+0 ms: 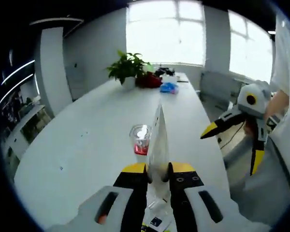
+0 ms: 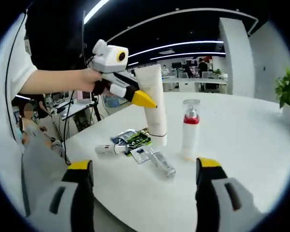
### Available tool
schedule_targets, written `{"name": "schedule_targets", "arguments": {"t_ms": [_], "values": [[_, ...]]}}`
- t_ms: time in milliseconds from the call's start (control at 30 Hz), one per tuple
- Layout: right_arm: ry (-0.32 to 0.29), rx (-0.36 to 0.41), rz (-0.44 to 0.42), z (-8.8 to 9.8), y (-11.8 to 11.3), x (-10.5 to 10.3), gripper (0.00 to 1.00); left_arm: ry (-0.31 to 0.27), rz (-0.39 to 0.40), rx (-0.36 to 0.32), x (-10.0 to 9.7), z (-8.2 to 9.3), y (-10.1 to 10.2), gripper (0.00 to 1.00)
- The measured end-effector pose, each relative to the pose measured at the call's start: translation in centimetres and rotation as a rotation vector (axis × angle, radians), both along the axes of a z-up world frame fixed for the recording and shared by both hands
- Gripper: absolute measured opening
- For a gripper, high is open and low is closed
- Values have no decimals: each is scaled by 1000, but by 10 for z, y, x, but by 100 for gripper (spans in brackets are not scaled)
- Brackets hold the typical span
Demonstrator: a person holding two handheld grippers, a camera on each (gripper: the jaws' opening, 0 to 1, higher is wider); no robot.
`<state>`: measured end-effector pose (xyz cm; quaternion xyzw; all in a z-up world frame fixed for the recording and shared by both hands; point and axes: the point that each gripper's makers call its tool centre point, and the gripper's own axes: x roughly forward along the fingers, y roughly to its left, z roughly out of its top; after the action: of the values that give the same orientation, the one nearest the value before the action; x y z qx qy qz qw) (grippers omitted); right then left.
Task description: Arrange the skincare products in the storage area until every visible bottle or jar stands upright without overlapping.
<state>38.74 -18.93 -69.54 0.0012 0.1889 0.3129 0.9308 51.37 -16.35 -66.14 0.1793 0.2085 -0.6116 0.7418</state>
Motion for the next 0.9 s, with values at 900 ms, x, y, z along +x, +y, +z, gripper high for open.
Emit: {"name": "schedule_targets", "arguments": {"t_ms": [900], "values": [[7, 14, -99, -5, -16, 10, 88, -17, -11, 17, 34, -56, -15, 13]]}}
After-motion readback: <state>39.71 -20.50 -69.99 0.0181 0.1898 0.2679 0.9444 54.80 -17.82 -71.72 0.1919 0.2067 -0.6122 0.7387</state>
